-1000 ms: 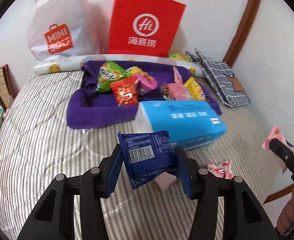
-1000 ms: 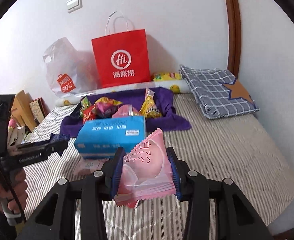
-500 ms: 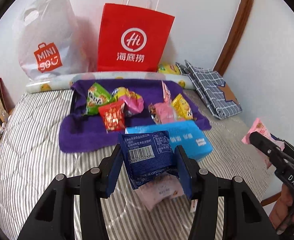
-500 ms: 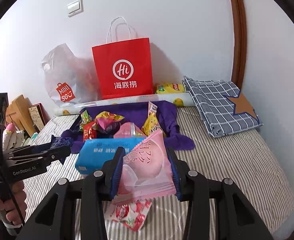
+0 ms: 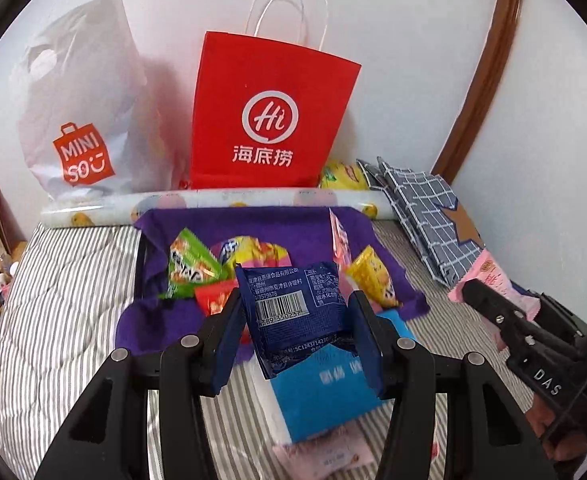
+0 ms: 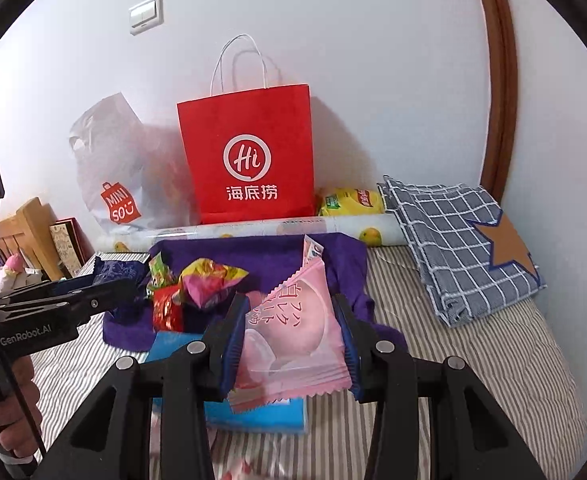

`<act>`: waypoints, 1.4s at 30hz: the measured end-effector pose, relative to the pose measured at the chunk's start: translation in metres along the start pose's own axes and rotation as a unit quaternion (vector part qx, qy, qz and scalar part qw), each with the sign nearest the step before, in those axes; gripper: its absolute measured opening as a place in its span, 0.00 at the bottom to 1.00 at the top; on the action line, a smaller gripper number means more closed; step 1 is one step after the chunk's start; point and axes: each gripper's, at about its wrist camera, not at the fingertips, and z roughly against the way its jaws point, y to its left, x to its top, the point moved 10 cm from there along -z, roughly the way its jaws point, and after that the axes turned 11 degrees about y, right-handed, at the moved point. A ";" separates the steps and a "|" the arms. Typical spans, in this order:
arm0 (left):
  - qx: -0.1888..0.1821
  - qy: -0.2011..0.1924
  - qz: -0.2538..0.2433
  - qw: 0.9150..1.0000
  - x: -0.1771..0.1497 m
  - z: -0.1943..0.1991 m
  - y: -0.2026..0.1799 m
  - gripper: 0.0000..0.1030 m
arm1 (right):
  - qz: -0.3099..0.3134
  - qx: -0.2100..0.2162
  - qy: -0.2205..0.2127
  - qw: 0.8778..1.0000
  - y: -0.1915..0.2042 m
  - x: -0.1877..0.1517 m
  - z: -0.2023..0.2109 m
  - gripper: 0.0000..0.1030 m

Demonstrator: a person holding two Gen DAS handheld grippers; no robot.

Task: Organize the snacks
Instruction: 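Carry blue packet in left and pink packet in right onto purple towel, then open right gripper to drop pink packet while left releases blue packet on towel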

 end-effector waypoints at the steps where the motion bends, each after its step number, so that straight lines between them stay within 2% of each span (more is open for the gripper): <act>1: 0.000 -0.001 0.002 1.000 0.004 -0.002 0.001 0.50 | 0.001 0.001 0.000 1.000 0.001 0.004 -0.004 0.38; 12: 0.020 -0.014 0.024 0.999 0.039 -0.013 0.030 0.50 | 0.002 0.013 -0.010 1.000 0.007 0.045 -0.038 0.38; 18: 0.025 -0.015 0.035 0.999 0.044 -0.022 0.042 0.50 | 0.007 0.015 -0.010 1.000 0.009 0.055 -0.052 0.38; 24: 0.050 -0.019 0.035 0.998 0.042 -0.033 0.060 0.50 | 0.003 0.024 -0.009 1.000 0.008 0.062 -0.070 0.38; 31: 0.064 -0.015 0.044 0.997 0.036 -0.046 0.076 0.50 | 0.005 0.037 -0.006 0.999 0.007 0.056 -0.091 0.38; 34: 0.084 -0.011 0.042 0.995 0.032 -0.053 0.081 0.50 | -0.004 0.031 -0.002 1.000 -0.001 0.050 -0.095 0.38; 42: 0.096 -0.002 0.044 0.994 0.028 -0.061 0.085 0.50 | -0.018 0.025 0.000 1.000 -0.017 0.044 -0.100 0.38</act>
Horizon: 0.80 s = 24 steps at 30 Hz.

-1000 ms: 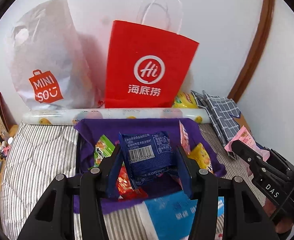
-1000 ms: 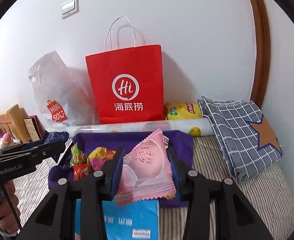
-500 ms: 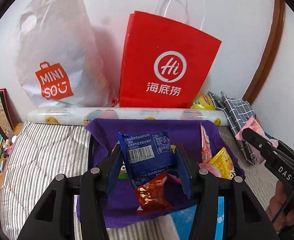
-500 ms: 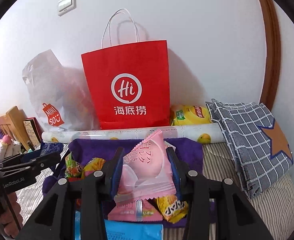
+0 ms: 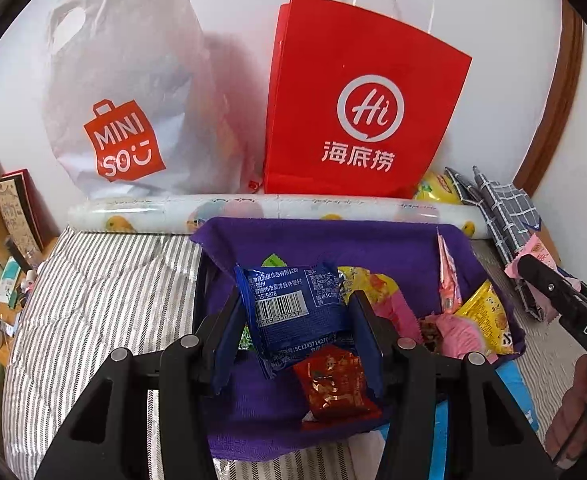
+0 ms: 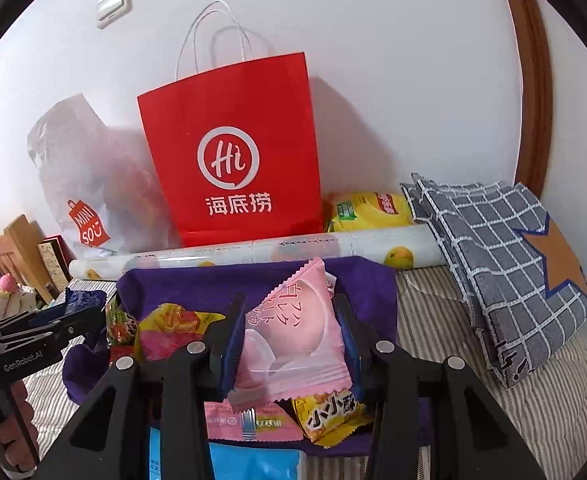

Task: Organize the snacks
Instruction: 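Open right gripper to drop pink packet while left releases blue packet on towel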

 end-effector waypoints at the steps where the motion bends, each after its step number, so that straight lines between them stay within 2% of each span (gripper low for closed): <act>1: 0.000 0.001 -0.001 1.000 0.000 -0.001 -0.001 0.50 | -0.001 -0.001 0.001 1.000 -0.001 0.000 -0.001 0.38; 15: 0.006 0.011 -0.003 1.000 -0.004 -0.007 0.000 0.51 | 0.003 -0.004 0.010 1.000 -0.001 -0.005 -0.007 0.38; 24: 0.006 0.026 -0.007 1.000 -0.008 -0.012 -0.004 0.51 | 0.012 -0.005 0.031 0.999 0.002 -0.014 -0.014 0.39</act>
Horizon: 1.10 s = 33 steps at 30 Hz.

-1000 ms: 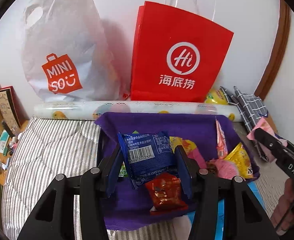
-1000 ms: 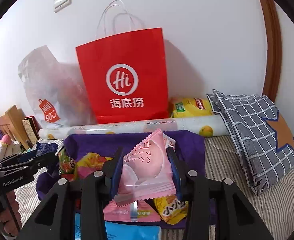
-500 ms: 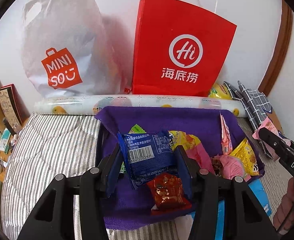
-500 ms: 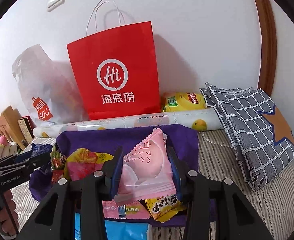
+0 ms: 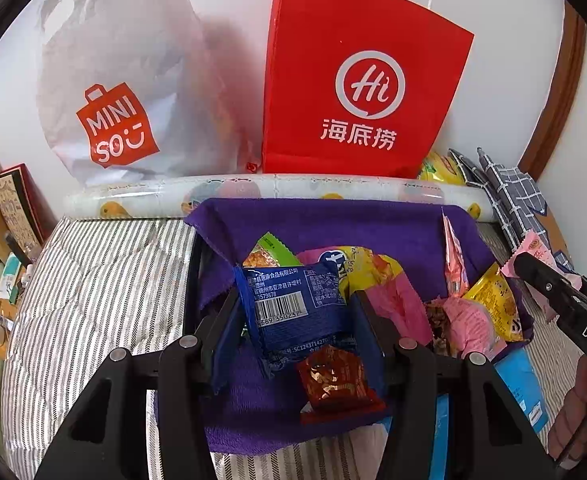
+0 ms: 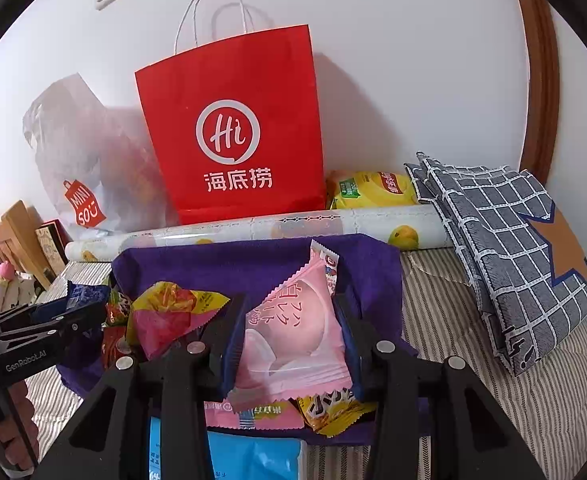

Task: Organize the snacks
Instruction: 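Open right gripper to drop pink packet while left releases blue packet on towel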

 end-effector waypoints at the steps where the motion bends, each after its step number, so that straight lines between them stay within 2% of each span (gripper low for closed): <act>1: -0.001 0.001 0.000 1.000 0.000 0.000 0.000 0.51 | 0.000 0.001 0.000 1.000 0.000 0.000 0.000 0.39; 15: 0.001 0.021 0.001 1.000 -0.005 -0.007 0.002 0.52 | 0.006 -0.002 0.011 1.000 0.002 -0.004 -0.004 0.40; 33: -0.013 0.018 0.007 1.000 -0.003 -0.006 0.002 0.53 | 0.000 -0.003 0.010 1.000 -0.002 -0.003 -0.004 0.40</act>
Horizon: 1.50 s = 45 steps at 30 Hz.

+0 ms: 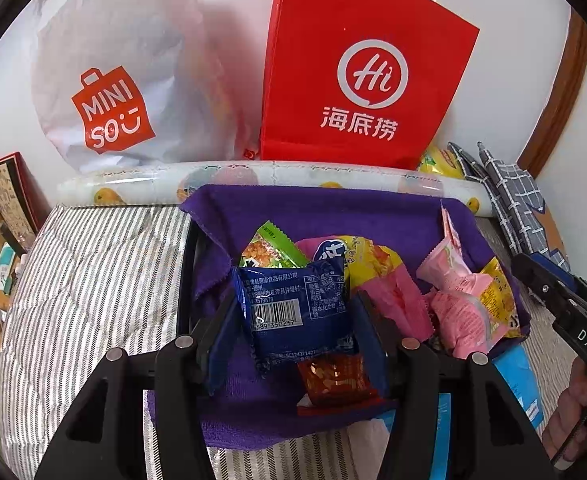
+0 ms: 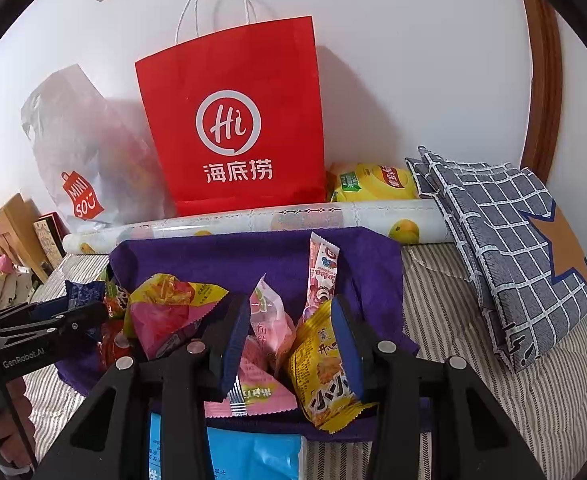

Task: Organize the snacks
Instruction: 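Open right gripper to drop pink packet while left releases blue packet on towel, then move right gripper to red-white packet on bed and grasp it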

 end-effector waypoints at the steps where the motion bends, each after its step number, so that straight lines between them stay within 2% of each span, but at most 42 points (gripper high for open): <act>1: -0.001 -0.001 -0.001 1.000 0.000 0.000 -0.001 0.53 | -0.001 0.000 0.000 1.000 -0.001 0.000 0.000 0.40; 15: -0.012 0.012 0.005 1.000 -0.003 -0.008 -0.004 0.59 | -0.001 -0.001 -0.002 1.000 -0.001 0.000 0.001 0.40; 17: -0.012 0.004 0.004 1.000 -0.001 -0.004 -0.004 0.67 | -0.001 -0.001 -0.002 1.000 -0.001 0.000 0.002 0.40; 20: -0.015 -0.009 0.007 1.000 0.002 0.002 -0.003 0.73 | -0.001 0.001 -0.004 1.000 0.001 0.000 0.002 0.41; 26: -0.020 -0.008 0.015 1.000 0.003 0.003 -0.001 0.74 | 0.004 0.001 -0.016 1.000 0.004 0.000 0.007 0.49; 28: -0.013 -0.006 0.018 1.000 0.003 0.003 0.000 0.74 | 0.006 0.002 -0.017 1.000 0.005 0.000 0.008 0.60; 32: 0.001 -0.011 0.014 1.000 0.004 0.008 0.000 0.74 | 0.015 -0.005 -0.025 1.000 0.006 -0.003 0.014 0.63; 36: 0.006 -0.027 0.001 1.000 0.005 0.018 -0.006 0.74 | 0.012 -0.019 -0.015 1.000 0.001 -0.019 0.030 0.64; 42: -0.013 -0.026 -0.015 0.999 -0.010 0.033 -0.021 0.74 | 0.028 -0.048 -0.015 0.998 -0.001 -0.048 0.073 0.64; 45: -0.011 -0.020 -0.022 0.999 -0.028 0.041 -0.021 0.74 | 0.028 -0.050 0.017 0.998 -0.002 -0.080 0.084 0.64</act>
